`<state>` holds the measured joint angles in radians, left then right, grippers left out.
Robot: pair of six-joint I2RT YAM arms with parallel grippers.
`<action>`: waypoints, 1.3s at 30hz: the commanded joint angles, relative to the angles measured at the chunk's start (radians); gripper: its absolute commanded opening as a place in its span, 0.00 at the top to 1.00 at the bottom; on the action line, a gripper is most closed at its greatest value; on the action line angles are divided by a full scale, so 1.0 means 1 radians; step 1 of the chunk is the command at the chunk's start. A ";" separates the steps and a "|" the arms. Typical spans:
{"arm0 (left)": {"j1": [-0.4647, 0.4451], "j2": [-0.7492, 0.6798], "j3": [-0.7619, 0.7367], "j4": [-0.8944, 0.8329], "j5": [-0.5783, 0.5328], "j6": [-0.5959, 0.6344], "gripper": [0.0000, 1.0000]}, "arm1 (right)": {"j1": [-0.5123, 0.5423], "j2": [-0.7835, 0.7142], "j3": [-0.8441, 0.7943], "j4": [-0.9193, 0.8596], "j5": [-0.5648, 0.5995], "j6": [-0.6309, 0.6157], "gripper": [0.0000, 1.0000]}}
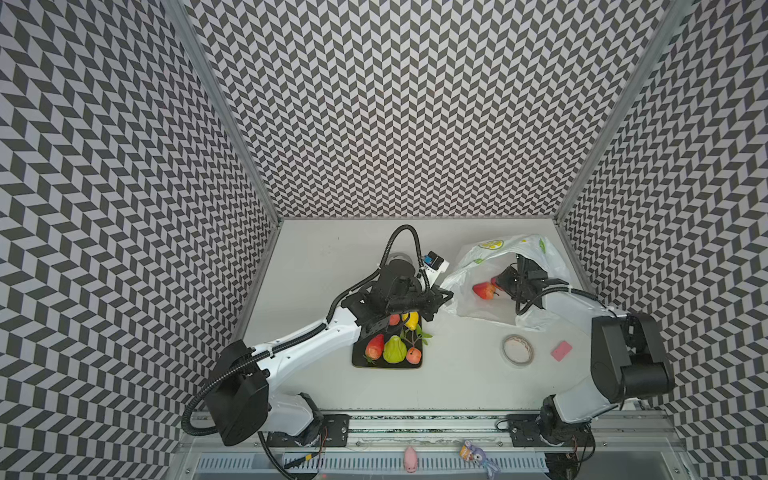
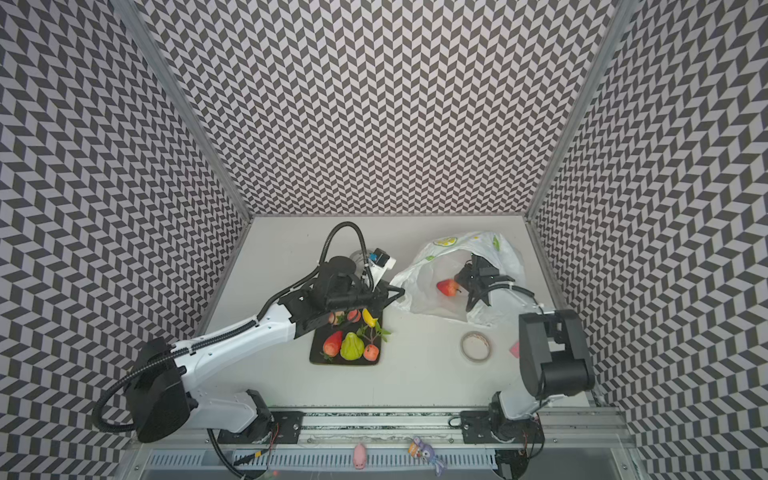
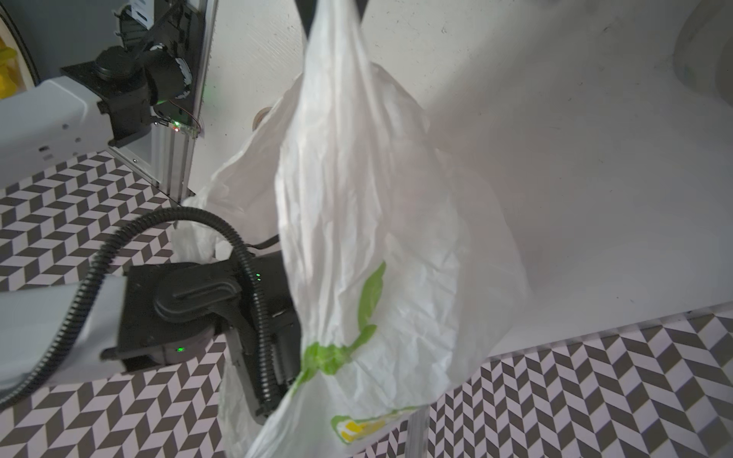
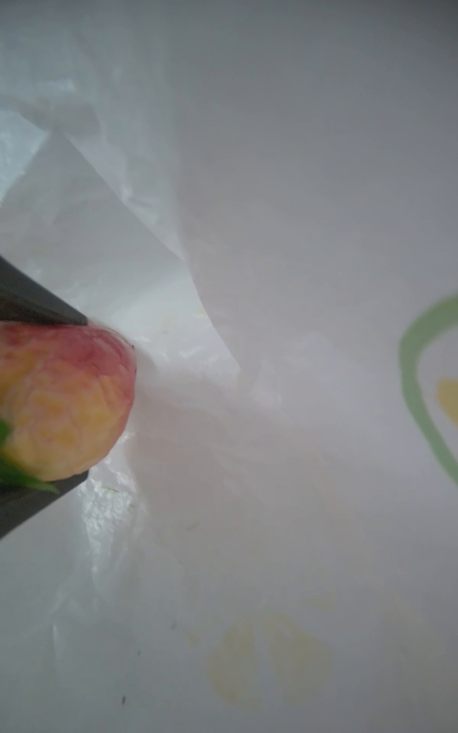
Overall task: Take the fake fruits out of the plastic bag
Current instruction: 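Close the right gripper on the red-yellow strawberry, then lift the strawberry out toward the tray while the left gripper releases the bag and withdraws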
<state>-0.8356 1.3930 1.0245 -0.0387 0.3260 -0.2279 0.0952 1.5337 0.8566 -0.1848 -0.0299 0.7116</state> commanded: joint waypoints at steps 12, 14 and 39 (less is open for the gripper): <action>0.013 0.058 0.165 0.045 -0.120 0.018 1.00 | 0.104 -0.120 -0.108 0.036 -0.171 -0.309 0.57; 0.013 0.061 0.201 0.047 -0.114 0.021 1.00 | 0.123 -0.101 -0.099 0.012 -0.145 -0.320 0.57; 0.097 0.175 0.247 0.017 -0.065 0.025 1.00 | 0.342 -0.327 -0.140 -0.005 -0.020 -0.703 0.59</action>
<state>-0.7422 1.5951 1.2945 -0.0277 0.2508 -0.2134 0.4339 1.2503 0.7315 -0.2226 -0.0410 0.0689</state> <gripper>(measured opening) 0.047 0.469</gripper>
